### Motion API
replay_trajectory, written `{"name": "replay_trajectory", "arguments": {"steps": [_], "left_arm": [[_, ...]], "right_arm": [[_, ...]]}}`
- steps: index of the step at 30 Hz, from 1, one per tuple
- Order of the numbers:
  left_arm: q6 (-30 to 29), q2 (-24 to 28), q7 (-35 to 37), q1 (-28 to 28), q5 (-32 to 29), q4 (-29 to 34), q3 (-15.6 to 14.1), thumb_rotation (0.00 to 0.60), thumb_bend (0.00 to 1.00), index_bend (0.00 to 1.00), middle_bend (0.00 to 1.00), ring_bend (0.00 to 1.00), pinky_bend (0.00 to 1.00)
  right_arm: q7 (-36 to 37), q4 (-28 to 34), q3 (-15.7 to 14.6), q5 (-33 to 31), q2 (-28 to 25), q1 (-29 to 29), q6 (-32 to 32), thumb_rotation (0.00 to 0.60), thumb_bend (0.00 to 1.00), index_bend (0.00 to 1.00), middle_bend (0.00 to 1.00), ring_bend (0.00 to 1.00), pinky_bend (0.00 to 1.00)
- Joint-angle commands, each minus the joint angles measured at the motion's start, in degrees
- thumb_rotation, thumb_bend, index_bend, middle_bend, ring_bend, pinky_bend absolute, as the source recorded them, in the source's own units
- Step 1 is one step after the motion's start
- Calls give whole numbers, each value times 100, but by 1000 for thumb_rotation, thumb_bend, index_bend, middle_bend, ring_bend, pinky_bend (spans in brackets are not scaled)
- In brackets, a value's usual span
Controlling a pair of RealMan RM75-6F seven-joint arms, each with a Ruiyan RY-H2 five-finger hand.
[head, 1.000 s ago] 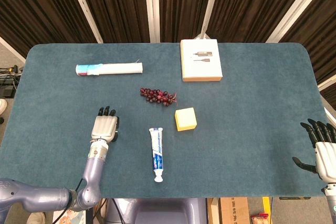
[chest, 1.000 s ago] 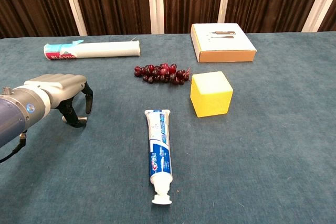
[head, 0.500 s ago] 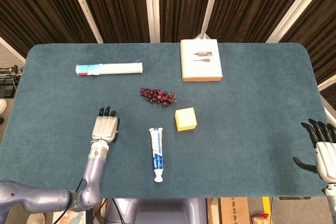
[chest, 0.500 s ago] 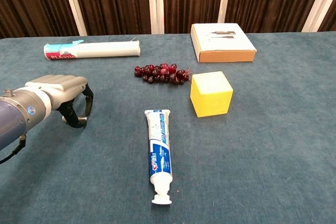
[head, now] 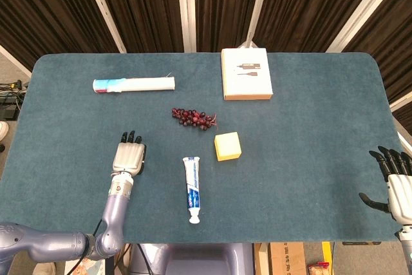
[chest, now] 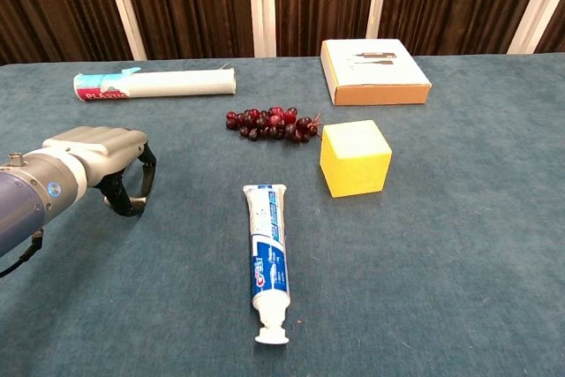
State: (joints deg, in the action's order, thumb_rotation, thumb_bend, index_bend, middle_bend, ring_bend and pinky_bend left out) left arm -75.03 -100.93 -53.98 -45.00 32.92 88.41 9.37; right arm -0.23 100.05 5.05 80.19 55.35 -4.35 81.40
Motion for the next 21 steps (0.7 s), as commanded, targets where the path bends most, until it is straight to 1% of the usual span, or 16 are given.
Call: {"name": "replay_trajectory", "arguments": {"steps": [1, 12, 14, 18, 21], "left_arm": [[-8, -15, -29, 6, 13, -21, -4, 600, 494, 564, 187, 0, 0], [-10, -30, -22, 50, 88, -39, 54, 600, 530, 566, 191, 0, 0], [-36, 34, 86, 75, 137, 70, 154, 600, 533, 567, 192, 0, 0], [-4, 237, 161, 126, 156, 315, 212, 600, 533, 567, 192, 0, 0], [88, 353, 347, 182, 114, 468, 303, 600, 533, 567, 192, 0, 0]], "right_arm": [[-8, -6, 1, -5, -2, -2, -2, 600, 155, 164, 110, 77, 0], [11, -6, 10, 1, -2, 8, 33, 600, 154, 164, 110, 77, 0], [19, -6, 8, 12, -3, 12, 42, 600, 154, 164, 110, 77, 0], [12, -3, 4, 22, 2, 10, 40, 600, 154, 164, 110, 77, 0], [4, 4, 1, 32, 6, 8, 41, 600, 154, 164, 111, 77, 0]]}}
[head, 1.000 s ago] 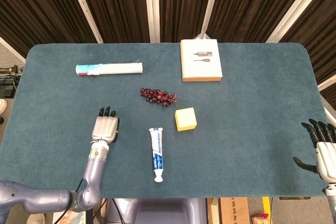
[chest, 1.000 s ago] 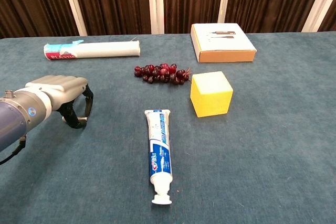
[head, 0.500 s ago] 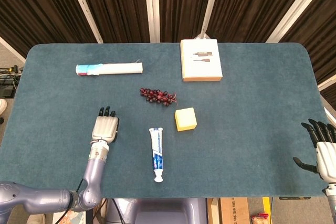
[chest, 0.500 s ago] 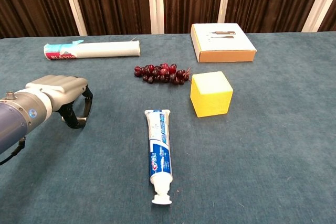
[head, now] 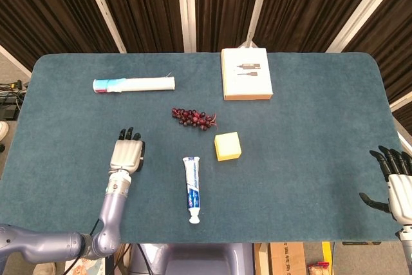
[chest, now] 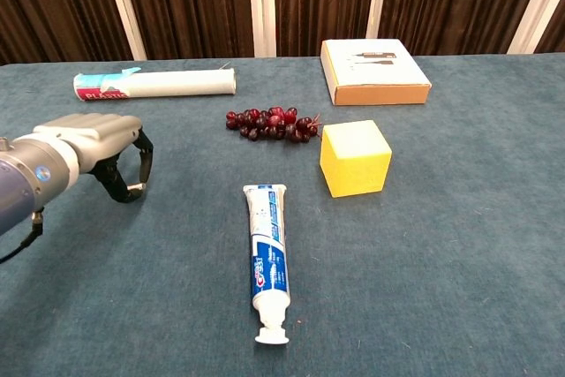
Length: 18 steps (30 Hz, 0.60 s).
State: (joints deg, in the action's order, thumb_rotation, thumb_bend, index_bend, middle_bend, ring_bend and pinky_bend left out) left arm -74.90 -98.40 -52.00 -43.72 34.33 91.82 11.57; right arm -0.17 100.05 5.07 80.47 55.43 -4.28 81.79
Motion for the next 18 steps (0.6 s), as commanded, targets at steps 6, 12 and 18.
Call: {"name": "replay_trajectory", "arguments": {"steps": [6, 12, 18], "left_arm": [[189, 410, 397, 144, -37, 353, 174, 600, 532, 567, 192, 0, 0], [369, 612, 844, 249, 184, 413, 186, 600, 532, 568, 194, 0, 0], [781, 749, 1793, 445, 692, 282, 145, 600, 533, 569, 195, 0, 0]], "right_arm": [[-23, 10, -1, -4, 3, -5, -7, 600, 154, 164, 110, 77, 0], [-57, 20, -6, 16, 16, -9, 0, 600, 154, 164, 110, 77, 0], [-78, 24, -6, 3, 23, -14, -11, 600, 154, 164, 110, 77, 0]]}}
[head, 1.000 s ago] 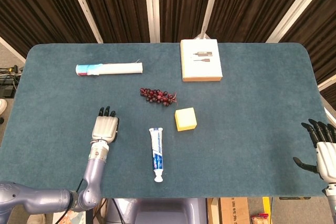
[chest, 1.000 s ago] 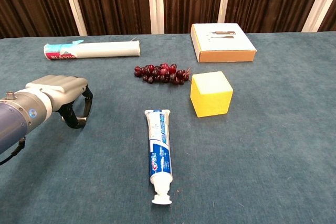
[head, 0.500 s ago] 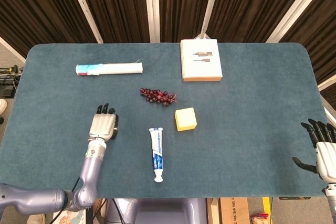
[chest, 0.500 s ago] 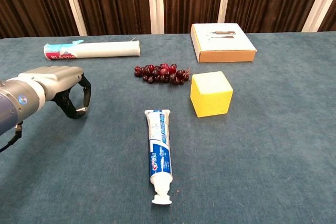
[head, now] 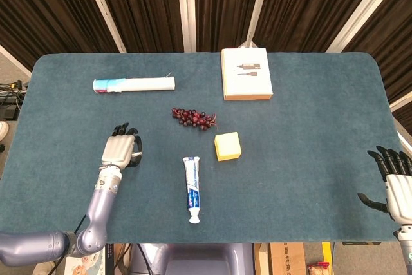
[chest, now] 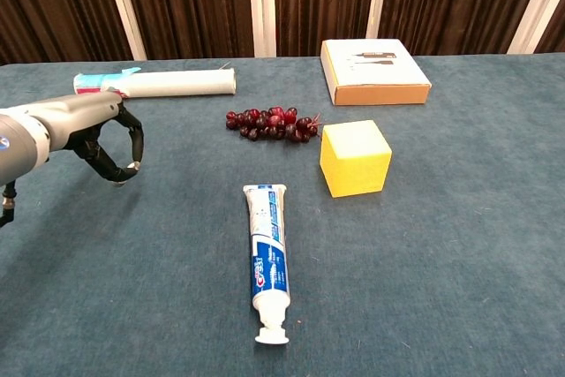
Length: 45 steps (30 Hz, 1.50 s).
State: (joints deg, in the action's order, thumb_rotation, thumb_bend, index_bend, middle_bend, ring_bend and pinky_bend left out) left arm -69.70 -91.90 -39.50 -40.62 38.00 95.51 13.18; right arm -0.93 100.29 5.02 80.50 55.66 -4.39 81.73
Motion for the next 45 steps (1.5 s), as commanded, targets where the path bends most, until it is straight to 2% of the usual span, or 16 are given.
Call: {"name": "replay_trajectory", "arguments": {"steps": [1, 12, 14, 15, 20, 30, 39, 45], "left_arm": [[303, 110, 656, 155, 402, -112, -20, 600, 533, 569, 195, 0, 0], [1027, 344, 2678, 501, 1405, -381, -13, 600, 533, 572, 199, 0, 0], [1134, 371, 3190, 587, 1700, -511, -17, 600, 533, 574, 201, 0, 0], [1221, 370, 3687, 671, 1863, -614, 18, 600, 533, 575, 201, 0, 0], [1428, 362, 4514, 755, 2327, -948, -23, 600, 533, 576, 201, 0, 0], [1081, 23, 6121, 884, 3761, -1924, -329, 600, 533, 591, 218, 0, 0], [1015, -136, 7022, 923, 4161, -2548, -528, 600, 533, 592, 226, 0, 0], [1202, -76, 7201, 885, 4196, -2611, -613, 600, 533, 592, 226, 0, 0]], "right_arm": [[-5, 0, -2, -2, 1, -3, -9, 600, 155, 164, 110, 77, 0], [-20, 0, -3, -9, 8, -6, -11, 600, 154, 165, 110, 77, 0], [-20, -1, -1, -11, 11, -4, -6, 600, 154, 165, 110, 77, 0], [-21, -2, -3, -12, 9, -6, -13, 600, 154, 164, 110, 77, 0], [-30, 2, -3, -10, 14, -9, -14, 600, 154, 164, 110, 77, 0], [-44, 2, -6, -26, 15, -8, -20, 600, 155, 164, 110, 77, 0], [-32, 1, -9, -17, 11, -7, -21, 600, 155, 164, 110, 77, 0], [-66, 4, -9, -28, 23, -14, -29, 600, 154, 165, 110, 77, 0]]}}
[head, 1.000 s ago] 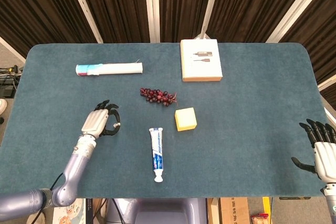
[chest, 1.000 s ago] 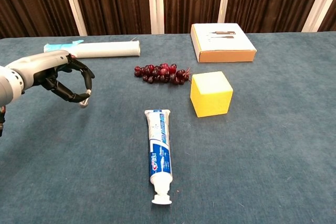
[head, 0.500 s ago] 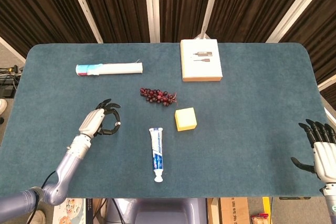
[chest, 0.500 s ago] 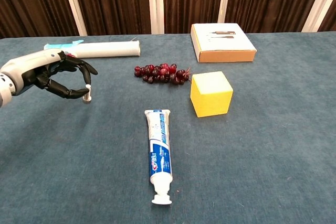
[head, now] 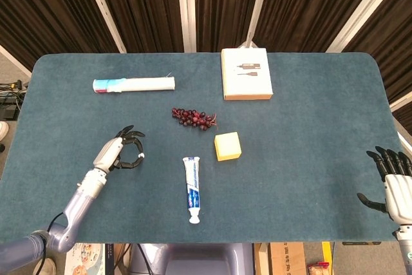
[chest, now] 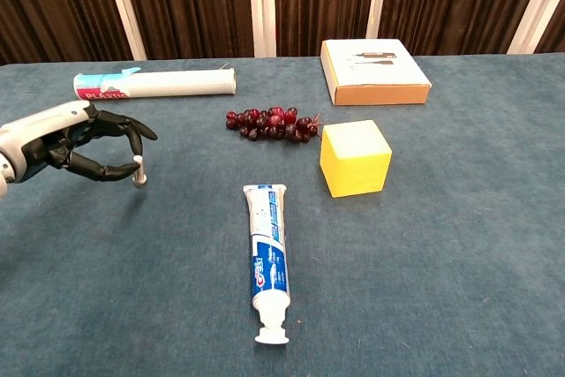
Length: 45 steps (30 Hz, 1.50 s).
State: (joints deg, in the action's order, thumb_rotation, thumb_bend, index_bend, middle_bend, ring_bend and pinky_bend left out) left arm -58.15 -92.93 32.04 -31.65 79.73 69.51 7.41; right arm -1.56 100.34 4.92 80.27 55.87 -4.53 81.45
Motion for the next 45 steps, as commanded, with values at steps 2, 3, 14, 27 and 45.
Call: {"name": "replay_trajectory", "arguments": {"steps": [2, 3, 14, 27, 45], "left_arm": [[61, 37, 80, -15, 35, -20, -48, 600, 532, 592, 226, 0, 0], [72, 45, 112, -17, 43, -23, -56, 600, 532, 591, 226, 0, 0], [60, 70, 593, 3, 234, -252, -190, 600, 530, 592, 224, 0, 0], [47, 85, 1061, 18, 457, -579, -386, 600, 515, 548, 209, 0, 0], [126, 249, 1330, -10, 701, -783, -658, 600, 421, 206, 98, 0, 0]], "right_arm": [[-8, -1, 2, -7, 5, 0, 1, 600, 154, 165, 110, 77, 0], [-9, 2, 2, -4, 3, 1, 3, 600, 153, 165, 110, 77, 0], [0, 1, -4, 3, 0, 2, 2, 600, 155, 165, 110, 77, 0], [28, 12, -13, 34, -3, 0, 1, 600, 154, 164, 110, 77, 0], [59, 19, 8, 10, 15, 8, 29, 600, 154, 164, 111, 77, 0]]}}
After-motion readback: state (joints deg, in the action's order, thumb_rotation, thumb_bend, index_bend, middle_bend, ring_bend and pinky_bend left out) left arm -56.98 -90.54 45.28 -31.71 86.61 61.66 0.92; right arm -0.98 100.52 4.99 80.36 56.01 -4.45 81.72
